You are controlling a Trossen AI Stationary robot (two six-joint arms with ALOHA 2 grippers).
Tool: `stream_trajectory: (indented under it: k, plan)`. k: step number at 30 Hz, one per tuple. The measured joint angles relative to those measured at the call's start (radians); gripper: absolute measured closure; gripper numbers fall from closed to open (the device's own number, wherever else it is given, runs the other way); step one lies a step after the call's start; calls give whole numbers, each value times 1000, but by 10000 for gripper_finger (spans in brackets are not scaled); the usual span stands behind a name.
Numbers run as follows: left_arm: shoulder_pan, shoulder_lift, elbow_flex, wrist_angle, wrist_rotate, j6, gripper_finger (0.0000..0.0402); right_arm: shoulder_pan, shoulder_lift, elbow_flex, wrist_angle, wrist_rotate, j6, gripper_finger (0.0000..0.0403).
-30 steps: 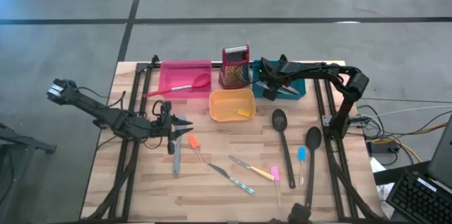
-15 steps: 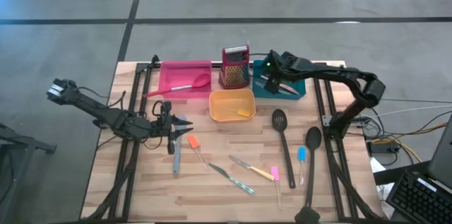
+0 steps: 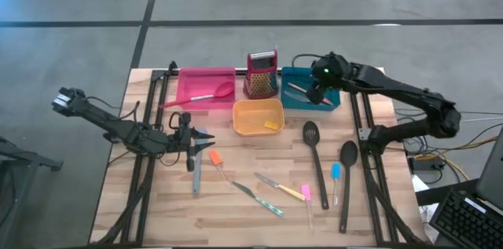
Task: Pick & Place Kitchen Items
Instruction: Put the left black serving spoon into the red bin
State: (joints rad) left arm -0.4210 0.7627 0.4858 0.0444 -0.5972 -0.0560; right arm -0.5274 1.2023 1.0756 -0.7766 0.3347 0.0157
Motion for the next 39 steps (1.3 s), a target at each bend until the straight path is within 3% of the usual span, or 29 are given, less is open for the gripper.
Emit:
stream_trajectory:
  k: [9,20,28,39]
  plan:
    - [0,0,0,0,0,-2,312,191,-131,0,-144,-6,138,274]
    - [0,0,0,0,0,-4,312,508,-70,0,-265,-8,446,309]
    - [0,0,0,1,0,-16,312,585,-23,0,-418,-146,703,282]
    - [0,0,0,0,1,-34,312,648,-23,-3,-447,-205,1004,224]
